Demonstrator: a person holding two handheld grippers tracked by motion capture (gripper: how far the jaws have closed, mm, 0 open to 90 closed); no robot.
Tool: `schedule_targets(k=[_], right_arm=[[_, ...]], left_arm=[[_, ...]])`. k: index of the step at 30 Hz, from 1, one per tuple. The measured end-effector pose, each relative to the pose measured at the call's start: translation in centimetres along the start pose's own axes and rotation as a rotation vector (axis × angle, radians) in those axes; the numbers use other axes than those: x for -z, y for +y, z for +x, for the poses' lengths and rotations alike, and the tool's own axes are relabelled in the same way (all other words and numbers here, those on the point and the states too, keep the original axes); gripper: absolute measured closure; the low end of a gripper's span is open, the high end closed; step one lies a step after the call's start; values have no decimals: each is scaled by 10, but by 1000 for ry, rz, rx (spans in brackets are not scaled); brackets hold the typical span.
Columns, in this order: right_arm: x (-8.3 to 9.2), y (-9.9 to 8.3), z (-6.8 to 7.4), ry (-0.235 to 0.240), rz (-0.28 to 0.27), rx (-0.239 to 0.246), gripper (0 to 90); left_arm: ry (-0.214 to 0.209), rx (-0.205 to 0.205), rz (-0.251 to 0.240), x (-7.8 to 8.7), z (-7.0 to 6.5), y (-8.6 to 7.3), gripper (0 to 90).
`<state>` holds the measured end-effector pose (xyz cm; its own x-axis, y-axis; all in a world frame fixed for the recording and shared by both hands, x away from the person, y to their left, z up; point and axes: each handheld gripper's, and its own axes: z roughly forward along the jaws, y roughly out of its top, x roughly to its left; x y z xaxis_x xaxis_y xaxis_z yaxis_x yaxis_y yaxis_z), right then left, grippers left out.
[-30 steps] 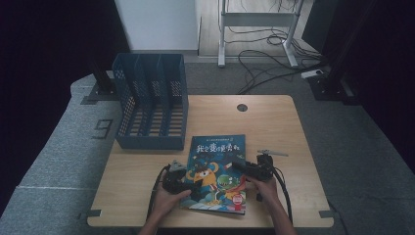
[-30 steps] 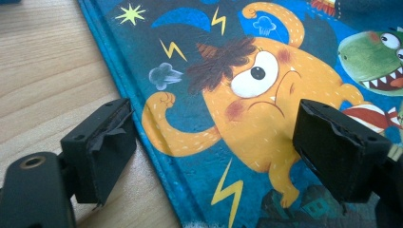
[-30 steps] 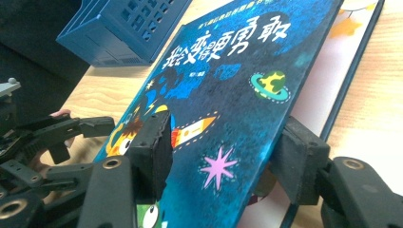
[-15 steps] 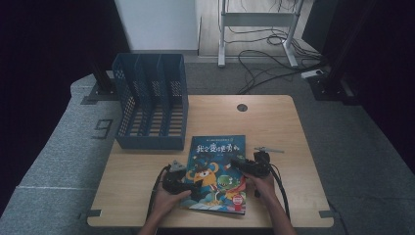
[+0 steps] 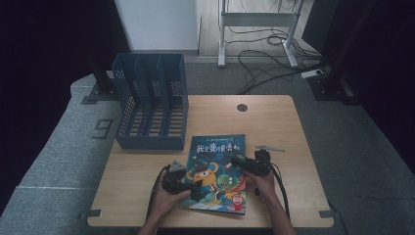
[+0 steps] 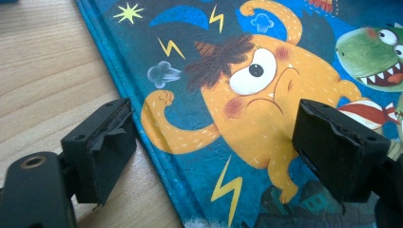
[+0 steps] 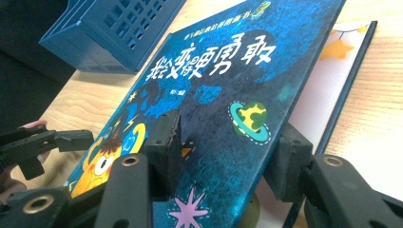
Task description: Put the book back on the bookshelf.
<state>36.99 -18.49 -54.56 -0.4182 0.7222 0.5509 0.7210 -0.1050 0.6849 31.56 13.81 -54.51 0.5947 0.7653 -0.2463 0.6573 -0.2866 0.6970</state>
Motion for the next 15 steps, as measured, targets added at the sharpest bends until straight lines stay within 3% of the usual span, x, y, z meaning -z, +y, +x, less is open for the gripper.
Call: schedule_targets(k=[15], right_arm=[[6,3,0,67,-14,-38,607]], left_arm=[[-28,21,1,2,3,0,144]])
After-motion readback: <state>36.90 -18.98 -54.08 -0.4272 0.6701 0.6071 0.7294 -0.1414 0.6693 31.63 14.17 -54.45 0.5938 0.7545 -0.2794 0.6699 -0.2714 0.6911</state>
